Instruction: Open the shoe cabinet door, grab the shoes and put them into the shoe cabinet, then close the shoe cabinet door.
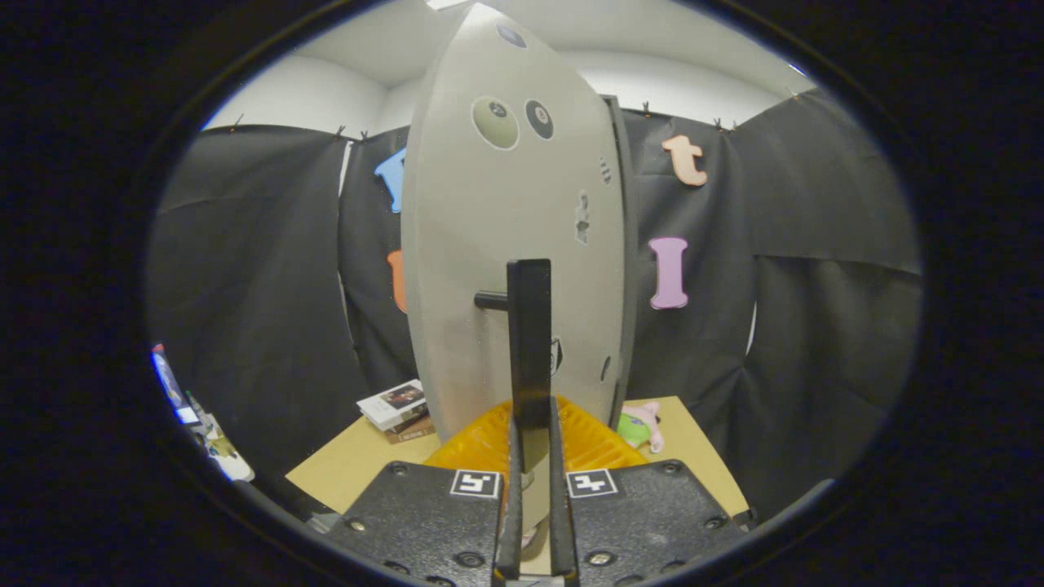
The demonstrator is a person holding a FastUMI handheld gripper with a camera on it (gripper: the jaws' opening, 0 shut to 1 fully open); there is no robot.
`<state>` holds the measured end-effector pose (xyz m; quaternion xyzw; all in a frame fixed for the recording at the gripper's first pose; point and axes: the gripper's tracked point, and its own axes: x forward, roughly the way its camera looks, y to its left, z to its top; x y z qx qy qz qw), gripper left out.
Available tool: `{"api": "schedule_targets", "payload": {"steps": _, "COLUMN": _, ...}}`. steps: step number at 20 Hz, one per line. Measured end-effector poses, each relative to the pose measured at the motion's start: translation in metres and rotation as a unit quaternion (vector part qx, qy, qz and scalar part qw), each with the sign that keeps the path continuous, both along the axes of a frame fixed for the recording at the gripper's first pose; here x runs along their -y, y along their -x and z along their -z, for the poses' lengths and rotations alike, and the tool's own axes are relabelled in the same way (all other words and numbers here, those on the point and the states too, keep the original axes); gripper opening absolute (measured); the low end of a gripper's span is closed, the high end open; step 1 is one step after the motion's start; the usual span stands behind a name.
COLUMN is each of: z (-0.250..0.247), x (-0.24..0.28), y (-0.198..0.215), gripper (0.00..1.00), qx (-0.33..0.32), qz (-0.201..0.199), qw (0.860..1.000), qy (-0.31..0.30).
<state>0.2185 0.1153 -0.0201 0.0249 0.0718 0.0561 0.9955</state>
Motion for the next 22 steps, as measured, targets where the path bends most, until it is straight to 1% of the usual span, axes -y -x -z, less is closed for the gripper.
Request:
{"api": "schedule_targets", "payload": {"steps": 4, "z": 0.000, "x": 0.031, "y": 0.009, "gripper": 0.09, "qx": 0.002, "qz": 0.017, "qw": 1.000, "qy": 0.000}}
{"api": "schedule_targets", "payload": {"steps": 6, "z": 0.000, "x": 0.047, "y": 0.008, "gripper": 0.07, "qx": 0.003, "qz": 0.027, "qw": 1.000, "qy": 0.005}}
{"api": "schedule_targets", "payload": {"steps": 9, "z": -0.001, "x": 0.071, "y": 0.005, "gripper": 0.05, "qx": 0.001, "qz": 0.047, "qw": 0.999, "qy": -0.012}}
{"api": "schedule_targets", "payload": {"steps": 12, "z": 0.001, "x": 0.109, "y": 0.002, "gripper": 0.04, "qx": 0.004, "qz": 0.058, "qw": 0.998, "qy": -0.018}}
{"api": "schedule_targets", "payload": {"steps": 15, "z": 0.002, "x": 0.128, "y": -0.001, "gripper": 0.04, "qx": 0.002, "qz": 0.043, "qw": 0.998, "qy": -0.038}}
{"api": "schedule_targets", "payload": {"steps": 22, "z": 0.001, "x": 0.129, "y": -0.001, "gripper": 0.04, "qx": 0.002, "qz": 0.002, "qw": 1.000, "qy": -0.025}}
